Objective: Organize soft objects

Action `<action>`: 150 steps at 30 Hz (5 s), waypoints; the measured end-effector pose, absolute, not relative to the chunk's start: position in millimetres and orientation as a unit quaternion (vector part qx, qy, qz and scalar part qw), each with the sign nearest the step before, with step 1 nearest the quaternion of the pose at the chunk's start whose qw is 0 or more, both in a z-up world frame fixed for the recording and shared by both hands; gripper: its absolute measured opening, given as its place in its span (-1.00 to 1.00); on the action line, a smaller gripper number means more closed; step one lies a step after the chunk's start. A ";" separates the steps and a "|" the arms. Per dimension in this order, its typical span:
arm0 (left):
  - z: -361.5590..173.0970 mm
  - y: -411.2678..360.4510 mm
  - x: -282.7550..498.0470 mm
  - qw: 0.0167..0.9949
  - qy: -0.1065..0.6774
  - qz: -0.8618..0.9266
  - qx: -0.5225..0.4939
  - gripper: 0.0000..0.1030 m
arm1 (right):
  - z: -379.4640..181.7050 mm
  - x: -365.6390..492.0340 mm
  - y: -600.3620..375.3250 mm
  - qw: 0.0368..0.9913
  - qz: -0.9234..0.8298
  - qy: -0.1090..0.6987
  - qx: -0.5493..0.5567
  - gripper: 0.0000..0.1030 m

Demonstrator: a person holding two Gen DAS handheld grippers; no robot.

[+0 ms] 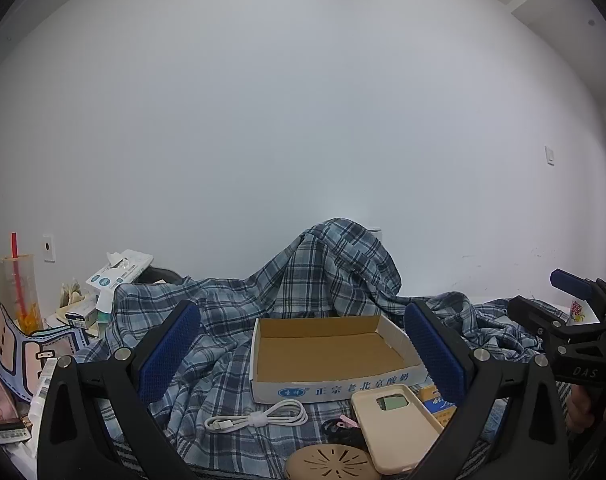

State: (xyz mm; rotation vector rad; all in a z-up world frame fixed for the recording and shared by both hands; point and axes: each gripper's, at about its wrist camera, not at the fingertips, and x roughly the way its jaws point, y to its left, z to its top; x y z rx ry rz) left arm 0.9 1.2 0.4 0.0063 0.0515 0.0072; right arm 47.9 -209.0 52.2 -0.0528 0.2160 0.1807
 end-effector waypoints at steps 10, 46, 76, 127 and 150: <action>3.4 1.1 -0.2 1.000 0.024 0.003 0.004 1.00 | 52.4 47.6 -209.3 0.990 0.090 0.107 -0.026 1.00; 3.0 -2.4 -2.0 1.000 0.015 0.002 0.012 1.00 | 52.3 47.8 -209.7 0.990 0.089 0.103 -0.023 1.00; 4.2 -2.7 -4.9 1.000 0.011 -0.001 0.017 1.00 | 52.4 46.8 -208.8 0.990 0.095 0.104 -0.029 1.00; -23.2 18.3 0.2 0.970 0.242 0.003 -0.004 0.73 | -37.1 92.7 -204.1 0.853 0.125 0.505 -0.038 -0.15; -9.0 -7.0 2.5 0.976 0.215 -0.029 0.007 0.74 | 16.3 86.2 -221.5 0.926 0.097 0.362 -0.041 -0.34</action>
